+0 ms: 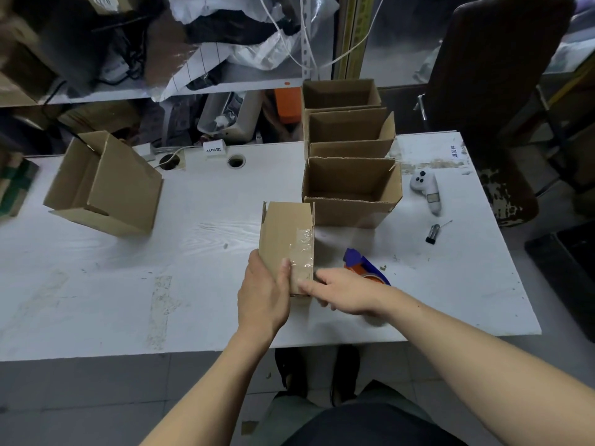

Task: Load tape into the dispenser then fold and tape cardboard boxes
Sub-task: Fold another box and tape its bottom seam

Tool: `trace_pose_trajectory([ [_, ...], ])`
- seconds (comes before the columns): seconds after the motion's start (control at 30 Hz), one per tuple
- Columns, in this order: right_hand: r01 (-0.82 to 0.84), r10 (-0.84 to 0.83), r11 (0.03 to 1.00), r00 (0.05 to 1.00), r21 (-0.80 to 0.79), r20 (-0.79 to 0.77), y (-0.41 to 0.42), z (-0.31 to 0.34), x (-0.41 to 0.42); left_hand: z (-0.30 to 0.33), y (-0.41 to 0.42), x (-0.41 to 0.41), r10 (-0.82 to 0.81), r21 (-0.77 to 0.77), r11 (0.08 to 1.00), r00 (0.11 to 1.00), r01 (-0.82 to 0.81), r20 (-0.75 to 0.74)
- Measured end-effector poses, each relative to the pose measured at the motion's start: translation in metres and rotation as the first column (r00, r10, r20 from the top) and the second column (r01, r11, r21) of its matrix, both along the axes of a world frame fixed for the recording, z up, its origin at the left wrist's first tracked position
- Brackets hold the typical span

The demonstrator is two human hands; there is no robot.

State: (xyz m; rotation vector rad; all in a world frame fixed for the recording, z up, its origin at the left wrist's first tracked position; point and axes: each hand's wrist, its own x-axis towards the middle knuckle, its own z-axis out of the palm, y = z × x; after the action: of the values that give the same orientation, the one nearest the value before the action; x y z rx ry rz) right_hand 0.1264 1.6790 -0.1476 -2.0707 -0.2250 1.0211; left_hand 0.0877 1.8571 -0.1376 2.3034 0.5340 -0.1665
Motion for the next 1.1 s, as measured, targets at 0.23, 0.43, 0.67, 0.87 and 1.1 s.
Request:
trace_pose_trajectory([
  [0.23,0.517,-0.276,0.816,0.743,0.261,-0.609,-0.005,-0.023,-0.002,0.008,-0.001,0.002,0.039,-0.068,0.997,0.997,-0.044,-0.061],
  [0.43,0.788,-0.344,0.571,0.484,0.23,-0.805,0.004,-0.044,-0.019,0.007,-0.003,0.003,0.029,-0.032,0.999,0.998,-0.03,-0.054],
  [0.67,0.755,-0.36,0.628,0.498,0.19,-0.789,0.005,-0.024,-0.01,0.014,-0.009,0.003,0.077,-0.073,0.994,0.99,-0.086,-0.118],
  [0.87,0.734,-0.369,0.65,0.532,0.198,-0.762,0.0,-0.027,-0.004,0.022,-0.013,0.012,0.071,0.033,0.997,0.972,-0.065,-0.224],
  [1.1,0.566,-0.401,0.788,0.771,0.243,-0.496,0.003,-0.005,0.001,0.014,-0.01,0.01,0.023,-0.012,1.0,0.992,-0.024,-0.127],
])
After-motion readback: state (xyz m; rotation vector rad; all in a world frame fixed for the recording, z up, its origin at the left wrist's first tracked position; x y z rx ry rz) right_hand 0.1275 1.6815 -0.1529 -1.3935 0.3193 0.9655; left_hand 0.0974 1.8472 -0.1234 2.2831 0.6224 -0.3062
